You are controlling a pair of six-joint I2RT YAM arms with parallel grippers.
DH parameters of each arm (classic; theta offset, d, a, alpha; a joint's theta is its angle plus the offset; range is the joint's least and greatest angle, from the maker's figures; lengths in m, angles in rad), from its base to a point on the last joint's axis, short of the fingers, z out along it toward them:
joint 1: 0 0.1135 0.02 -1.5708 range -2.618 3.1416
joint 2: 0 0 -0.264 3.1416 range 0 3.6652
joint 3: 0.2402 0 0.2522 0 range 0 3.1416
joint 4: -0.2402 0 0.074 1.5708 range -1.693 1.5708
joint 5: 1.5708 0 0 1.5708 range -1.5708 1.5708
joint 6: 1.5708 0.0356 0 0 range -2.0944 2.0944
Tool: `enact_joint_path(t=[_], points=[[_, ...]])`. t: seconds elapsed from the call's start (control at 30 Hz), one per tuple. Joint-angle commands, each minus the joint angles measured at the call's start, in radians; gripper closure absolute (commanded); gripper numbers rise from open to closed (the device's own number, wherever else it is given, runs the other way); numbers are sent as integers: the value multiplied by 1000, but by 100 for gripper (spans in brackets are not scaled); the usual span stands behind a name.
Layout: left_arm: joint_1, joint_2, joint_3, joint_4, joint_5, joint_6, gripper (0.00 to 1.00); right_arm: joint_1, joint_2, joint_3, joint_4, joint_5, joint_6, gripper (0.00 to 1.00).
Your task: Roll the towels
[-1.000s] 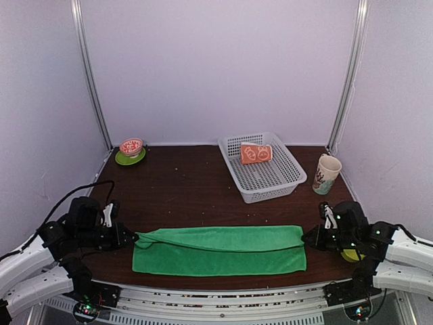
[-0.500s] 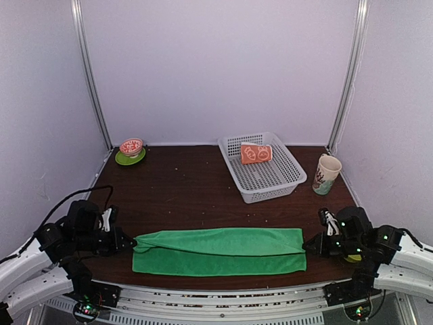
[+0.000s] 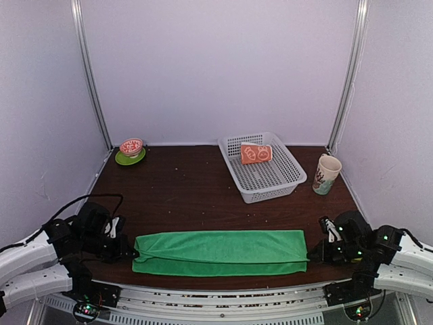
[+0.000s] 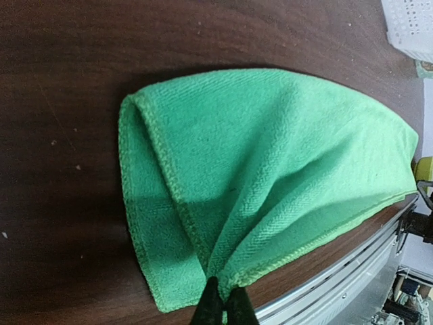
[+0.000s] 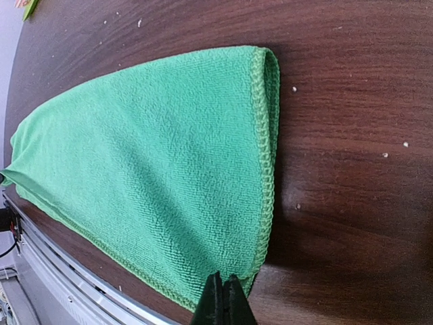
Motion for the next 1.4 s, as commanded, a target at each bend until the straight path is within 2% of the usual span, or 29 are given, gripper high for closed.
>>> enact_joint_path(t=[0.0,0.2,0.27,0.33,0.73,0.93,0.97,1.13,1.17,1.33,1.37], points=[[-27,30,28,3,13,10,100,20,30,-24,-25,-6,-5,100],[-53,2,28,-16,8,-3,90,41,48,-27,-23,-38,-20,100],[-59,0,32,-26,1,-4,91,51,62,-26,-23,-51,-23,100],[-66,-5,37,-41,-16,-7,100,62,65,-13,-35,-39,-26,100],[-67,-146,53,-98,-64,-39,100,75,-21,60,-92,-31,-39,100],[-67,-116,54,-120,-49,-36,100,103,27,33,-102,-58,-44,100],[-67,-103,54,-120,-47,-34,98,105,33,31,-104,-59,-45,100],[-69,-50,73,-123,-36,-17,58,128,34,43,-93,-83,-58,100],[-67,-49,77,-129,-38,-19,54,132,28,47,-100,-80,-57,92],[-67,-86,143,-187,-76,-16,38,135,-9,95,-125,-55,-56,33],[-67,-92,174,-212,-95,-5,28,135,-13,110,-126,-50,-54,19]])
